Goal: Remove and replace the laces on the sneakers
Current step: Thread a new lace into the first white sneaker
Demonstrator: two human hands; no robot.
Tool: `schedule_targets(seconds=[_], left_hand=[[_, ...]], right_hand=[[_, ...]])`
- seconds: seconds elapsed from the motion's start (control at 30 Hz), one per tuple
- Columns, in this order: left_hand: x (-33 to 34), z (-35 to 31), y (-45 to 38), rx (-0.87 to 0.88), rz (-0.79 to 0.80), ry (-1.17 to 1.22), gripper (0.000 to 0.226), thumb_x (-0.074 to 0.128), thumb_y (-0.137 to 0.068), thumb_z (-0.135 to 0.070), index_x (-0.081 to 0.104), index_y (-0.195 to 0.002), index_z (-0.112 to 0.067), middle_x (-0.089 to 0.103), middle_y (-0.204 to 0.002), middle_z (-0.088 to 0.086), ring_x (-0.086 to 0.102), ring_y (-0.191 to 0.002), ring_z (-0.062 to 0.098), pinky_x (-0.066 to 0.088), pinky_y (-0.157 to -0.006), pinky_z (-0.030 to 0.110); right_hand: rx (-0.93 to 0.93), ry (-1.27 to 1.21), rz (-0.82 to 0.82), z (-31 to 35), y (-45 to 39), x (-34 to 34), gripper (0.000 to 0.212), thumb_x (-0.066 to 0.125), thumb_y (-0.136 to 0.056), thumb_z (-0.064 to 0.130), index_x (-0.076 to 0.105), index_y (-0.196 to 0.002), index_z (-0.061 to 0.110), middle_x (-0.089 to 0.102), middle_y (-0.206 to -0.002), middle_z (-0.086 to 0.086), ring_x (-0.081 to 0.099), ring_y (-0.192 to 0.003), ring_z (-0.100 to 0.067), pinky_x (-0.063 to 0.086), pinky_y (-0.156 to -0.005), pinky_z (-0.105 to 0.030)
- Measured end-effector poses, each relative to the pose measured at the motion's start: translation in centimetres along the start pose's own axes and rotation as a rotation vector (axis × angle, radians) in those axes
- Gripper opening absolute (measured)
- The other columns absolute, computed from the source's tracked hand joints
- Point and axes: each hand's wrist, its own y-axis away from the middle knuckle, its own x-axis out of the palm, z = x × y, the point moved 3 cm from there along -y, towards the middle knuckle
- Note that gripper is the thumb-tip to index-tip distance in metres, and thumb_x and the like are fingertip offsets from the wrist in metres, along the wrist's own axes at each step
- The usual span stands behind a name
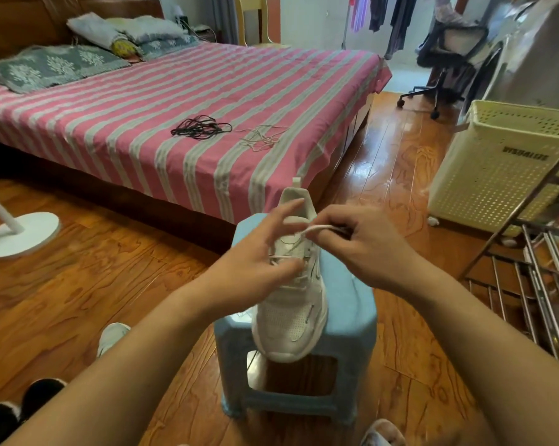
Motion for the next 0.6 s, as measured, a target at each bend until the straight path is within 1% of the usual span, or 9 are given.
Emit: schedule_targets(seconds=[0.07,0.17,0.23,0.3,0.37,0.43,0.47,0.53,0.6], left_hand=[[0.7,-0.2,0.0,0.001,0.057,-0.120,0.050,0.067,-0.097,-0.013,0.052,-0.141,-0.033,0.072,-0.111,-0.008,0.066,-0.108,0.002,0.053,-0.096,0.028],[-0.9,0.3,-0.1,-0.006,-0.014,-0.279,0.007,0.066,-0.099,-0.026,0.073,-0.100,-0.027,0.068,-0.081,-0.005,0.064,-0.078,0.014,0.054,-0.080,0.046],[-2.0,0.6,0.2,-0.027,-0.013,-0.206,0.014,0.066,-0.099,-0.026,0.072,-0.086,-0.025,0.065,-0.077,-0.007,0.059,-0.074,0.012,0.051,-0.073,0.039],[-2.6,0.8,0.8,-0.008,-0.006,-0.213,0.018,0.066,-0.098,-0.024,0.071,-0.081,-0.022,0.062,-0.078,-0.010,0.056,-0.075,0.007,0.047,-0.073,0.031],[-2.5,1.1,1.4,0.006,0.018,-0.267,0.017,0.068,-0.097,-0.024,0.073,-0.082,-0.021,0.061,-0.081,-0.010,0.058,-0.079,0.010,0.047,-0.074,0.027],[-2.2,1.5,2.0,0.011,0.064,-0.292,0.014,0.068,-0.096,-0.025,0.076,-0.084,-0.023,0.063,-0.084,-0.012,0.061,-0.082,0.013,0.048,-0.075,0.024],[-2.0,1.5,2.2,0.008,0.090,-0.295,0.014,0.068,-0.096,-0.026,0.077,-0.086,-0.024,0.064,-0.086,-0.013,0.062,-0.084,0.013,0.048,-0.075,0.023],[-1.6,1.4,2.6,0.006,0.144,-0.328,0.016,0.064,-0.098,-0.032,0.079,-0.092,-0.028,0.064,-0.089,-0.016,0.062,-0.091,0.011,0.049,-0.079,0.025],[-1.2,1.2,2.8,0.054,0.189,-0.490,0.026,0.056,-0.097,-0.046,0.079,-0.101,-0.034,0.060,-0.098,-0.021,0.055,-0.105,0.007,0.045,-0.090,0.026]], right_hand=[[-0.003,-0.049,-0.055,0.6,-0.1,-0.3,0.009,0.068,-0.094,0.016,0.077,-0.094,0.017,0.071,-0.080,0.009,0.065,-0.075,-0.010,0.050,-0.064,-0.020],[0.146,-0.023,-0.228,-1.6,-0.8,-2.0,0.011,0.067,-0.093,0.017,0.075,-0.087,0.022,0.070,-0.078,0.010,0.063,-0.073,-0.007,0.049,-0.064,-0.024],[0.307,0.024,-0.322,-4.3,-1.0,-3.1,0.018,0.062,-0.095,0.020,0.071,-0.080,0.020,0.068,-0.076,0.004,0.060,-0.073,-0.016,0.047,-0.065,-0.034],[0.474,0.118,-0.311,-6.9,-0.9,-3.9,0.028,0.048,-0.099,0.023,0.067,-0.081,0.014,0.068,-0.088,-0.010,0.059,-0.084,-0.029,0.046,-0.071,-0.039],[0.653,0.333,-0.207,-8.6,-0.3,-4.7,0.045,0.028,-0.100,0.039,0.068,-0.100,0.019,0.058,-0.126,-0.022,0.052,-0.116,-0.038,0.043,-0.097,-0.046],[0.795,0.569,-0.115,-9.8,0.3,-5.6,0.078,0.008,-0.089,0.054,0.065,-0.120,0.011,0.051,-0.136,-0.028,0.046,-0.127,-0.045,0.037,-0.109,-0.053],[0.845,0.621,-0.100,-10.4,0.6,-6.0,0.082,0.007,-0.088,0.055,0.065,-0.121,0.007,0.055,-0.132,-0.029,0.050,-0.123,-0.046,0.040,-0.107,-0.052],[0.899,0.524,-0.140,-11.1,0.8,-6.3,0.061,0.024,-0.092,0.045,0.070,-0.111,0.009,0.066,-0.110,-0.026,0.061,-0.101,-0.042,0.050,-0.089,-0.046],[0.906,0.093,-0.165,-10.7,1.2,-5.2,0.037,0.039,-0.098,0.023,0.074,-0.095,0.012,0.061,-0.070,-0.010,0.053,-0.062,-0.027,0.046,-0.058,-0.033]])
